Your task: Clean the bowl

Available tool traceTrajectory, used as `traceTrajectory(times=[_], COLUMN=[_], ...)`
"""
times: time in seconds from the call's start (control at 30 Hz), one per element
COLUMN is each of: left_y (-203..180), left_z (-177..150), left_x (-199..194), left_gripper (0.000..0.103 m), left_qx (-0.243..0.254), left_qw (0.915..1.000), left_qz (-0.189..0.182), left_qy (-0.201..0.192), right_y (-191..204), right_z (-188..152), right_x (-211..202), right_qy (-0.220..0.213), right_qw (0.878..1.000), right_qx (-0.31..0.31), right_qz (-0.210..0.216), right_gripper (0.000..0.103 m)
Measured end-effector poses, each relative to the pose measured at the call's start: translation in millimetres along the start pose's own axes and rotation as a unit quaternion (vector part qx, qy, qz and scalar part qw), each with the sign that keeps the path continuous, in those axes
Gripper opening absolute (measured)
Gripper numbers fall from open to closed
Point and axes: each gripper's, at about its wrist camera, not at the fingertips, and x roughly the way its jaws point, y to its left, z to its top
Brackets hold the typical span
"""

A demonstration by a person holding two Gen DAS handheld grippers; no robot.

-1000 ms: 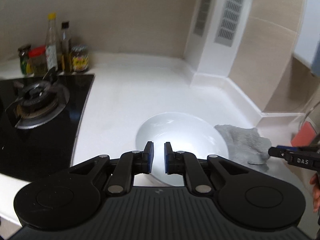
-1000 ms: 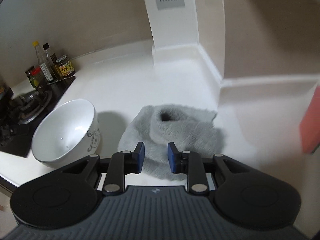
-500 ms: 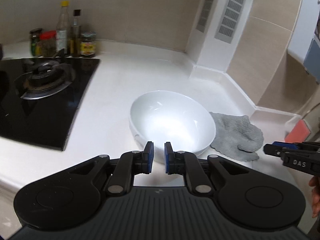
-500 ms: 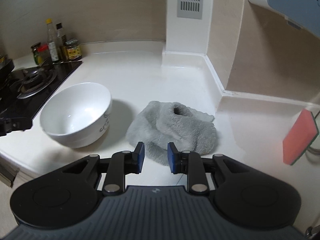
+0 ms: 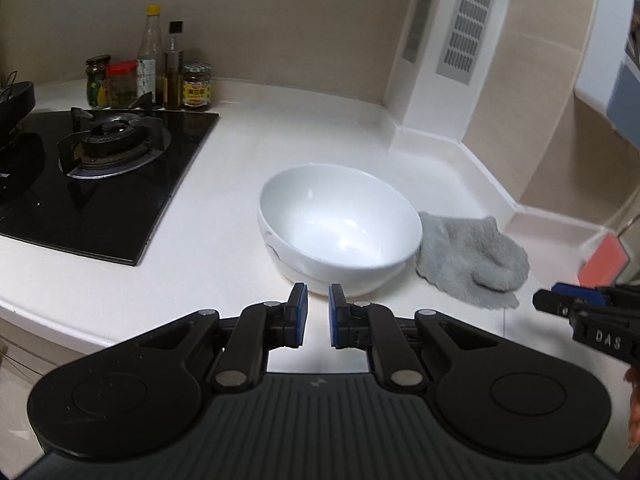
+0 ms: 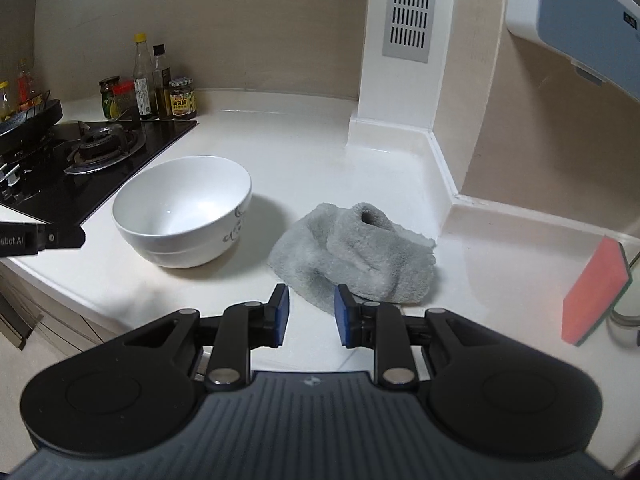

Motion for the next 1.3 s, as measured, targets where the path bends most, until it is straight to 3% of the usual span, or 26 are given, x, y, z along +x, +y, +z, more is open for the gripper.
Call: traceTrajectory(times=[0.7,1.3], left_y=[-4.3,-5.1], left_z=[-4.9,0.2], left_x=[15.3,12.9], left_gripper=[0.010,0.010], left_qx=[0.017,0.030], left_qw=[0.9997,0.9995], left_qz=[-0.003,0.000], left_qy=[0.017,-0.008], right_y=[-3.8,-11.0], right_z=[-11.0,-10.4], right_x=[10.1,14.1], right_qy=[0.018,0.021], right_qw=[1.000,1.000], right_qx=[0.018,0.023], right_qz=[-0.003,-0.006], right_gripper=[0.022,0.022])
